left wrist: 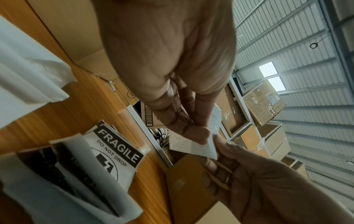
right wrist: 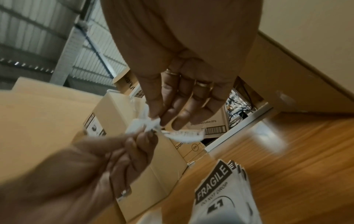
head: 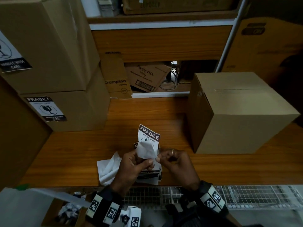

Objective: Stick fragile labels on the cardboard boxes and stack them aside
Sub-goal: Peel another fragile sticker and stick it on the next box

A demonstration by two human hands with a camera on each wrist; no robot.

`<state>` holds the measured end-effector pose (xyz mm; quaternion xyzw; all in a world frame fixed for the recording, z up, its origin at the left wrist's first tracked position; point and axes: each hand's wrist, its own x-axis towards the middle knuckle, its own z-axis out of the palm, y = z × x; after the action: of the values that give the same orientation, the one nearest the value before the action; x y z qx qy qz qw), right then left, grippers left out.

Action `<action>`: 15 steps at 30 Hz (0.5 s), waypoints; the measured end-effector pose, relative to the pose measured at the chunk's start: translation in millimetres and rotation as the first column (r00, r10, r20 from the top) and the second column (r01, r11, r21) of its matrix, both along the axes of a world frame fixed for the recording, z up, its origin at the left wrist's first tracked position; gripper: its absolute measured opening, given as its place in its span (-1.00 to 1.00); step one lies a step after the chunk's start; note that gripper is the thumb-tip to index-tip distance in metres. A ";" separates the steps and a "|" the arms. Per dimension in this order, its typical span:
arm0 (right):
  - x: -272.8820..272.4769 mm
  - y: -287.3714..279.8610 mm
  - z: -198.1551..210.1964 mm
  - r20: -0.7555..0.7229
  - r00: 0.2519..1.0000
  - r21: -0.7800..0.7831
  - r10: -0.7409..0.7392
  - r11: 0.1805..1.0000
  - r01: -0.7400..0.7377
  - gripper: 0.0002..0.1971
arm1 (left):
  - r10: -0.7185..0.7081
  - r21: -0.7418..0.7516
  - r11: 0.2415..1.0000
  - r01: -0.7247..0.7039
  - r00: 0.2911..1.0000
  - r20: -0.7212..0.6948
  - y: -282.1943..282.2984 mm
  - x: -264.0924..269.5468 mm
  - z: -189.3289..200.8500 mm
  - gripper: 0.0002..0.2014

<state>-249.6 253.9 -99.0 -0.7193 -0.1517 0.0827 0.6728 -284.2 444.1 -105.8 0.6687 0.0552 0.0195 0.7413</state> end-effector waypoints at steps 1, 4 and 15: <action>2.0 -0.3 -0.4 -0.016 1.000 -0.007 0.002 1.000 -0.003 -0.91 | -0.016 0.001 1.000 0.016 1.000 0.003 2.7 1.1 0.0 -0.83; 6.4 -0.6 1.0 -0.045 0.998 -0.022 0.046 0.999 -0.047 -0.89 | -0.063 -0.006 0.998 0.063 0.998 0.005 11.8 2.5 -0.6 -0.78; 13.2 1.8 15.7 -0.045 0.987 -0.047 0.152 0.987 -0.154 -0.92 | -0.090 0.028 0.996 0.090 0.996 -0.015 26.9 -1.9 3.6 -0.79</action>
<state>-236.5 255.7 -83.3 -0.7204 -0.1902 0.1529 0.6492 -286.1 471.0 -102.2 0.6813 0.0297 -0.0176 0.7312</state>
